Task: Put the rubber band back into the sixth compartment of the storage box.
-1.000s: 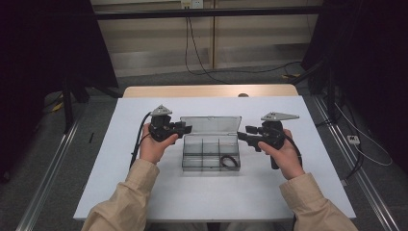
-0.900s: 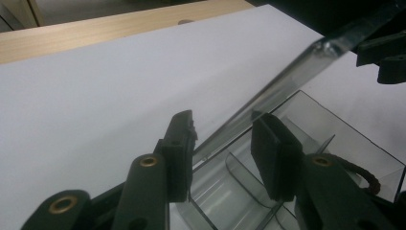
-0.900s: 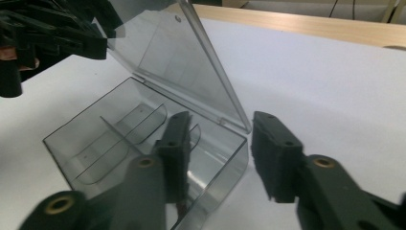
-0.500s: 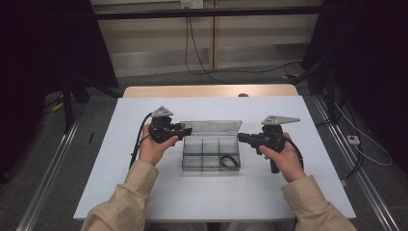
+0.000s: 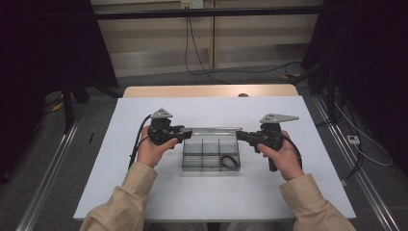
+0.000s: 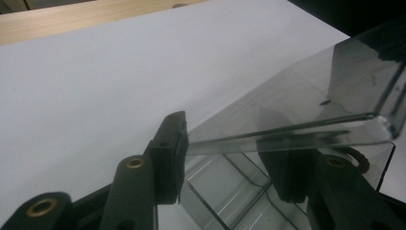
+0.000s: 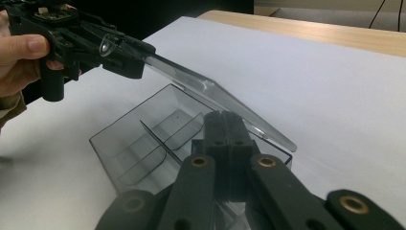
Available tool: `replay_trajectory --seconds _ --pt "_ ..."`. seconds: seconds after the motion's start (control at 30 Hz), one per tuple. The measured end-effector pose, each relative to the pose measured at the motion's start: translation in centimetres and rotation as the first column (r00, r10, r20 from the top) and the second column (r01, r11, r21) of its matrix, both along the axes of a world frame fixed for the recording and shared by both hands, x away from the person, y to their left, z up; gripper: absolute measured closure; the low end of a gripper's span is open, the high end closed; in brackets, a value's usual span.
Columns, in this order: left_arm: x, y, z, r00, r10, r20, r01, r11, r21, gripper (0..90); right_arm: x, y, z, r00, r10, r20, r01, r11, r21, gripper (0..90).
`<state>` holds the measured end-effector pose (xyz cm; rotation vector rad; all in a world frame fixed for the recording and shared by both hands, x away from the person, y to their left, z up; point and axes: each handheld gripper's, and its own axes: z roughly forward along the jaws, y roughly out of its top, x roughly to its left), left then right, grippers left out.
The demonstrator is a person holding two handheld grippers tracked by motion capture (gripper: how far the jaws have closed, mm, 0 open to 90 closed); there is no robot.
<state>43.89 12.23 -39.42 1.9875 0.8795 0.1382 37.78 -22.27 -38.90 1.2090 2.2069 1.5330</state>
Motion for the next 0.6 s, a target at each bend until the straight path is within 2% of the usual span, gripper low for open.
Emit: replay_trajectory --seconds 0.4,0.6 --pt "-1.1 1.2 0.0 0.9995 -0.005 -0.03 0.005 1.0 0.001 47.9 -0.3 0.0 -0.1 0.9999 0.009 0.006 -0.009 1.0 -0.013 90.0" --pt "-2.1 1.7 -0.1 0.999 -0.021 -0.04 0.021 0.9996 -0.017 53.4 -0.7 0.0 -0.5 0.9999 0.011 -0.001 -0.011 1.0 -0.015 90.0"
